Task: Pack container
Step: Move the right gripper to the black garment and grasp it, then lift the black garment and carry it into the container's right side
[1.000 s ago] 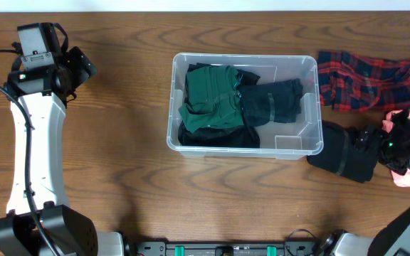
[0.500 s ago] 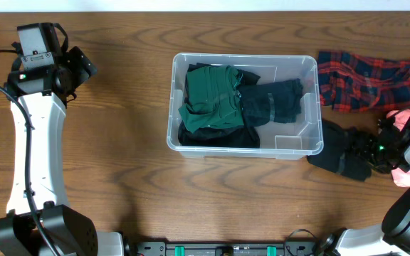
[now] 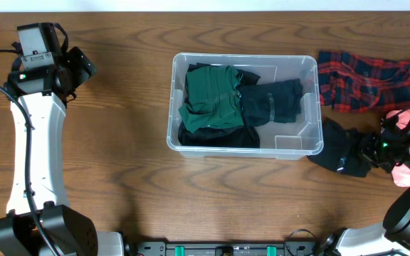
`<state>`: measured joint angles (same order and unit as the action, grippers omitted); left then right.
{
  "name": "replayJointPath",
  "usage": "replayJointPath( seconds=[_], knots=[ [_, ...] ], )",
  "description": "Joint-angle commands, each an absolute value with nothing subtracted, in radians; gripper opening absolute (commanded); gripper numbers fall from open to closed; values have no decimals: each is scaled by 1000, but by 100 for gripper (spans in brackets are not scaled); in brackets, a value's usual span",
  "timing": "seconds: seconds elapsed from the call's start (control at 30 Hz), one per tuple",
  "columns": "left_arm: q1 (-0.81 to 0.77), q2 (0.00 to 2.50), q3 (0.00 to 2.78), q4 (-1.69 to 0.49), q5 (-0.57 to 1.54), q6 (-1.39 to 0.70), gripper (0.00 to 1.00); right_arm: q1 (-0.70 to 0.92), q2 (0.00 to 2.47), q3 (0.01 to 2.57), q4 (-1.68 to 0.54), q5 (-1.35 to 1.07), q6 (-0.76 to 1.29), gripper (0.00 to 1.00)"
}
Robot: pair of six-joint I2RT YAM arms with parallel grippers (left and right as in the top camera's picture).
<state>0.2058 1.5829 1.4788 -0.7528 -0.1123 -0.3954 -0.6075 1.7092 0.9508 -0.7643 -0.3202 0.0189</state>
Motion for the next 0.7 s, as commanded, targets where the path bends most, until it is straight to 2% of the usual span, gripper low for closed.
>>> replayJointPath(
  seconds=[0.0,0.17,0.37,0.67],
  knots=[
    [209,1583,1487,-755,-128,-394,98,-606,1716,1030,-840,-276,67,1],
    [209,1583,1487,-755,-128,-394,98,-604,1647,1175,-964,-421,66,1],
    [209,1583,1487,-755,-128,-394,98,-582,1512,1302,-1079,-454,66,1],
    [209,1583,1487,-755,-128,-394,98,-445,1254,1341,-1095,-483,67,1]
  ],
)
